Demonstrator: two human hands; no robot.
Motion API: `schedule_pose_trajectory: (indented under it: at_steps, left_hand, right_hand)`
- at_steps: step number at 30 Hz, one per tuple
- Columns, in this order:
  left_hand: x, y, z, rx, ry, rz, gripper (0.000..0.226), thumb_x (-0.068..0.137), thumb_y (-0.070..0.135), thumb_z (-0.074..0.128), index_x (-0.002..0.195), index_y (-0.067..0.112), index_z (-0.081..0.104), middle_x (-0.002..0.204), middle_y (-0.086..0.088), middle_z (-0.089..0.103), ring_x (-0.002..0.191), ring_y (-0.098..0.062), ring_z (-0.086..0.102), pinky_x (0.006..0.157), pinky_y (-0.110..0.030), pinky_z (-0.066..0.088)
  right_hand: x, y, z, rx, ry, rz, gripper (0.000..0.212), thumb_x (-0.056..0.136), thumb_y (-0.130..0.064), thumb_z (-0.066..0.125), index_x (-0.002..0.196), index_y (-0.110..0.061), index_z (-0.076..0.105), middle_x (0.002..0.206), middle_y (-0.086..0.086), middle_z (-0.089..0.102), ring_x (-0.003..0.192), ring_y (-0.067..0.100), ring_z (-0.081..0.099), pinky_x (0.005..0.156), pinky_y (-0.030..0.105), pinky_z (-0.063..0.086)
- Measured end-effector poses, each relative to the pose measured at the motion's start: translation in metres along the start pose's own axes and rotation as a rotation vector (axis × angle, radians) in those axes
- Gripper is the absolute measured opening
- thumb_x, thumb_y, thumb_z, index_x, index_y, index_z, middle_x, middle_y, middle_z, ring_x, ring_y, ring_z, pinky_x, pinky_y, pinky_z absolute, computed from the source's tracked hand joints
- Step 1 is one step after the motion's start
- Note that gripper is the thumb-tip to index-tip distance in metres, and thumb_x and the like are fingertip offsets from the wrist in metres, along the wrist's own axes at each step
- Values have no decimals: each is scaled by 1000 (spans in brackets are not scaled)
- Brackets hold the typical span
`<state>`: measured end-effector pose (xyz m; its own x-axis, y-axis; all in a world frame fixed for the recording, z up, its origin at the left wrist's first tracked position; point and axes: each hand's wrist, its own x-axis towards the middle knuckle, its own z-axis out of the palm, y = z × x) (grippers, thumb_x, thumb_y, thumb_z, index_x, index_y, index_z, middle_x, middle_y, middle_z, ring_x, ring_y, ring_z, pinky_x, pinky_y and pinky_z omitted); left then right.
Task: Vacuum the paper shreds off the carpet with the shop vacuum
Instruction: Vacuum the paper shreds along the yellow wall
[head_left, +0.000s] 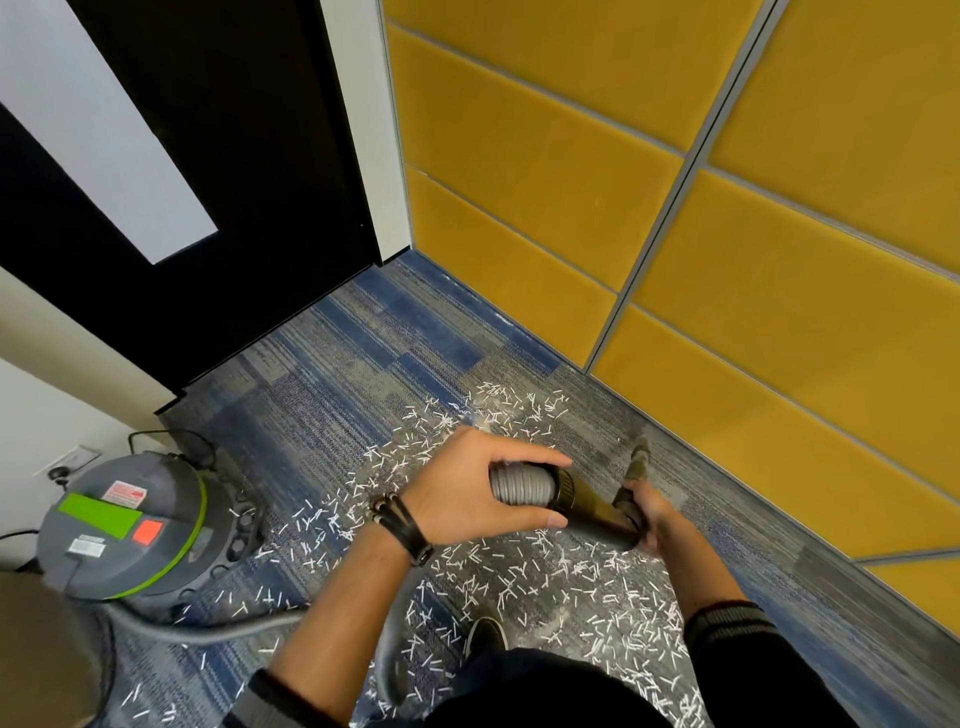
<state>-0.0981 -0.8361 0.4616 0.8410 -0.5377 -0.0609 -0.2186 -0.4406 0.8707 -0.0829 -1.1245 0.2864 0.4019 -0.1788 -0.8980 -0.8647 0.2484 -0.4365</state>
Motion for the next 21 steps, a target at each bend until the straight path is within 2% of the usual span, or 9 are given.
schedule_pose_trajectory:
  at_steps: [3,5,8,9,13,17,21]
  left_hand:
    - [-2,-6,9,-7,32,-39,61,68,60,84,124,41,73,115,20,76,106,1,70,100,-38,57]
    - [-3,-6,3,-15,34,-51,62,67,63,81,124,40,73,115,20,76,106,2,70,100,-37,57]
    - [-9,-7,-14,-6,67,-39,59,71,59,82,125,37,74,115,18,76,104,0,71,97,-38,58]
    - [-10,-8,-19,-3,85,-30,59,72,58,83,125,36,74,115,18,77,104,0,72,97,-39,58]
    - [-14,-14,-31,17,145,-24,57,72,56,85,124,34,75,114,18,77,104,1,72,97,-40,59]
    - [-16,-17,-28,2,230,-33,58,70,58,85,123,38,74,114,20,76,105,2,71,97,-38,59]
    - [-6,-16,-16,112,189,-46,58,69,50,93,123,36,76,113,18,77,100,6,70,96,-32,58]
  right_hand:
    - [12,0,3,-88,-4,40,24,104,-30,40,111,-7,38,76,13,56,43,25,62,40,33,53]
    - [20,1,12,-112,-22,47,25,103,-30,42,113,-7,40,81,15,58,54,27,63,45,37,56]
    - [34,-3,30,-142,-62,31,30,100,-31,46,119,-8,38,93,18,58,74,32,64,75,51,60]
    - [37,-6,37,-159,-78,22,30,100,-32,46,117,-9,38,90,17,59,73,32,65,77,50,58]
    - [34,-25,65,-209,-122,20,26,100,-31,46,112,-9,39,80,14,57,65,29,62,66,43,59]
    - [30,-43,72,-200,-113,-6,22,101,-32,45,103,-10,42,75,11,54,54,26,58,47,34,55]
    - [32,-53,75,-154,-91,-9,26,102,-35,44,95,-10,45,67,11,57,47,23,57,40,28,51]
